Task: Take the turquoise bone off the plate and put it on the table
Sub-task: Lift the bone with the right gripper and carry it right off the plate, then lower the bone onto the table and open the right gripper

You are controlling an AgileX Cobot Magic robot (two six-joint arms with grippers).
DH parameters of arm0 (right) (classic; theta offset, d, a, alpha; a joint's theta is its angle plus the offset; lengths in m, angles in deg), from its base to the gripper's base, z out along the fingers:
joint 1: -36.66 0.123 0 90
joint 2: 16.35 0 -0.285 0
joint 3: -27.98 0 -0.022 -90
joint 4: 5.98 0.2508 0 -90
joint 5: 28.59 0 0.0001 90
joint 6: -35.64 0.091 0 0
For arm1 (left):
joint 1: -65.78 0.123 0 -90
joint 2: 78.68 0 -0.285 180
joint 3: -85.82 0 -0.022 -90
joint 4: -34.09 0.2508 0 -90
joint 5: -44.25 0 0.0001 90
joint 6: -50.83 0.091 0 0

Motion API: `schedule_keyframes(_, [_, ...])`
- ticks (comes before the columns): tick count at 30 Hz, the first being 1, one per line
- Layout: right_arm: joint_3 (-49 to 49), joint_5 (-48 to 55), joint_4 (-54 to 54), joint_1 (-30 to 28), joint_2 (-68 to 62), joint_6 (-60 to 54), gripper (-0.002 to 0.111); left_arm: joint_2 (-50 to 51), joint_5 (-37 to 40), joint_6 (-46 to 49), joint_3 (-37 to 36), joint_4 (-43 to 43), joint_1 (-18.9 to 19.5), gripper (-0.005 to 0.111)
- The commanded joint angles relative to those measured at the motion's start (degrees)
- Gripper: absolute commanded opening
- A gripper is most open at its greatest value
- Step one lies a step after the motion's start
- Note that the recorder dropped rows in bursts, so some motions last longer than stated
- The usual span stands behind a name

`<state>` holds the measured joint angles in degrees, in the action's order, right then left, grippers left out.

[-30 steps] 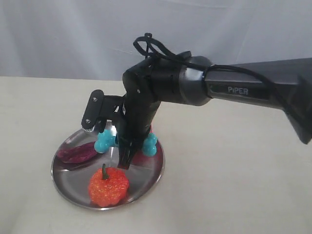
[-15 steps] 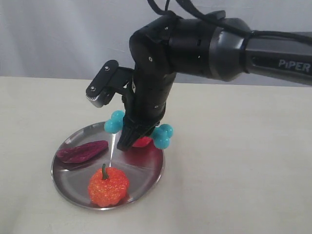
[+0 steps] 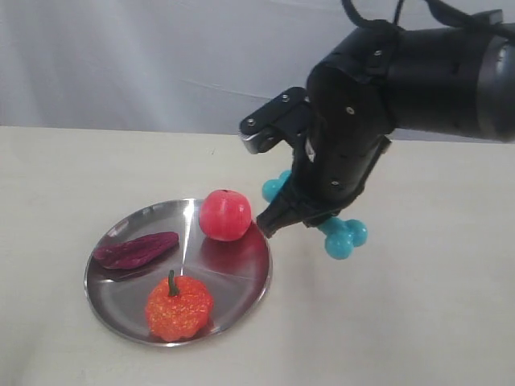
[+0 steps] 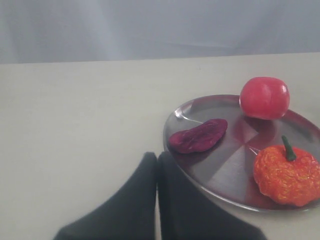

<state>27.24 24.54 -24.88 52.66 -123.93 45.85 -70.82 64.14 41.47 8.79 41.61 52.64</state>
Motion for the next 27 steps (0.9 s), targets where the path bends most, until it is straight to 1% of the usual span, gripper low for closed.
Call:
schedule_keyframes(1, [-5.13, -2.73, -0.74, -3.92, 2.14, 7.87, -0.001, -0.07, -0.04, -0.11, -0.19, 0.02, -0.13, 0.0])
schedule_keyframes(6, [-9.57, -9.08, -0.64, -7.64, 1.89, 14.33, -0.001, -0.07, -0.04, -0.11, -0.19, 0.02, -0.13, 0.0])
schedule_keyframes(9, [-10.15, -10.89, -0.1, -9.16, 0.89, 17.86, -0.001, -0.07, -0.04, -0.11, -0.19, 0.02, -0.13, 0.0])
schedule_keyframes(15, [-10.03, -16.75, 0.98, -9.16, -4.84, 22.92, -0.001, -0.07, -0.04, -0.11, -0.19, 0.02, -0.13, 0.0])
schedule_keyframes(21, [-10.03, -18.84, 0.98, -9.16, -10.79, 27.07, -0.001, -0.07, -0.04, -0.11, -0.19, 0.02, -0.13, 0.0])
schedule_keyframes(27, [-10.03, -18.99, 0.98, -9.05, -11.23, 29.15, -0.001, -0.07, -0.04, -0.11, -0.19, 0.02, -0.13, 0.0])
